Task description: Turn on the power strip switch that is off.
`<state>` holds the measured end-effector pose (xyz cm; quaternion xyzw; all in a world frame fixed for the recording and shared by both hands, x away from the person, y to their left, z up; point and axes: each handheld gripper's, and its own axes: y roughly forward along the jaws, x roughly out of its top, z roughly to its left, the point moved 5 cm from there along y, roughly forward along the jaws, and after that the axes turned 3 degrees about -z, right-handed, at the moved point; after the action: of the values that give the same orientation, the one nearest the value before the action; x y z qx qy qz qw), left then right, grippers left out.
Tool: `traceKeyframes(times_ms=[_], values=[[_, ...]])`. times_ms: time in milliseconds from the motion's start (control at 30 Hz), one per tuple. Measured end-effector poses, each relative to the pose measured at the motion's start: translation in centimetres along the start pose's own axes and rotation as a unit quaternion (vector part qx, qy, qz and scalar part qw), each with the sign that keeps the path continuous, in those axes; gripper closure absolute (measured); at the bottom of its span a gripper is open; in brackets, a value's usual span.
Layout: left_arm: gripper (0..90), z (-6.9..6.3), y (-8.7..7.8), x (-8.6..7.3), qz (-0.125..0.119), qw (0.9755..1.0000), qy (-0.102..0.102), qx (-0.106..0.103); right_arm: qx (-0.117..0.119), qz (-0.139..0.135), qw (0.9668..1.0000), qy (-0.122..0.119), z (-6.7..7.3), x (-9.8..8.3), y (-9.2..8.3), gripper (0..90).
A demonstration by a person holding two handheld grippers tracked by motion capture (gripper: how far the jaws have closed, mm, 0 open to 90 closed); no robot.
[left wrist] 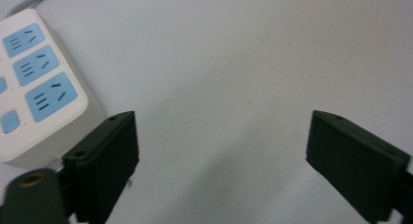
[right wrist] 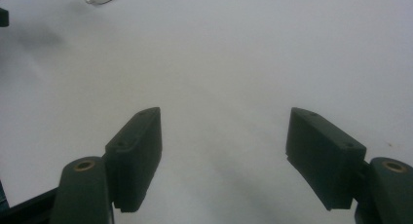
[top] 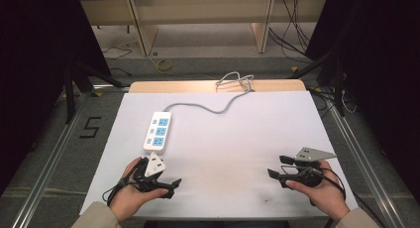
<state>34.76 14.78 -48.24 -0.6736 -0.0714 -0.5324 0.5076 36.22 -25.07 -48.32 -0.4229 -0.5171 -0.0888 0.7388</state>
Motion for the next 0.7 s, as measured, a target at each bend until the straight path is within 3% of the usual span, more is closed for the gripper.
traceKeyframes(times_ms=[67, 167, 200, 333, 500, 700], values=[[29.3, 0.3, -0.3, 0.4, -0.019, 0.9997, -0.015, 0.011, -0.001, -0.002, 1.0, -0.002, 0.1, 0.1, -0.1, 29.9], [56.4, 0.9, -0.7, 0.7, -0.03, 0.9989, -0.026, 0.025, -0.002, -0.001, 1.0, -0.004, 0.2, 0.1, -0.1, 29.9], [65.5, 1.0, -0.8, 0.7, -0.029, 0.9988, -0.032, 0.022, -0.002, -0.001, 1.0, -0.004, 0.2, 0.1, 0.0, 29.9], [86.8, 1.0, -0.9, 0.6, -0.012, 0.9995, -0.027, 0.014, -0.001, 0.0, 1.0, -0.005, 0.2, 0.1, 0.0, 30.0], [89.7, 1.0, -0.7, 1.0, -0.004, 0.9996, -0.024, 0.015, 0.0, 0.0, 1.0, -0.003, 0.2, 0.1, 0.1, 29.9], [89.7, 1.5, -0.3, 1.4, -0.008, 0.9992, -0.036, 0.015, 0.0, 0.001, 1.0, -0.005, 0.2, 0.1, 0.1, 29.9]])
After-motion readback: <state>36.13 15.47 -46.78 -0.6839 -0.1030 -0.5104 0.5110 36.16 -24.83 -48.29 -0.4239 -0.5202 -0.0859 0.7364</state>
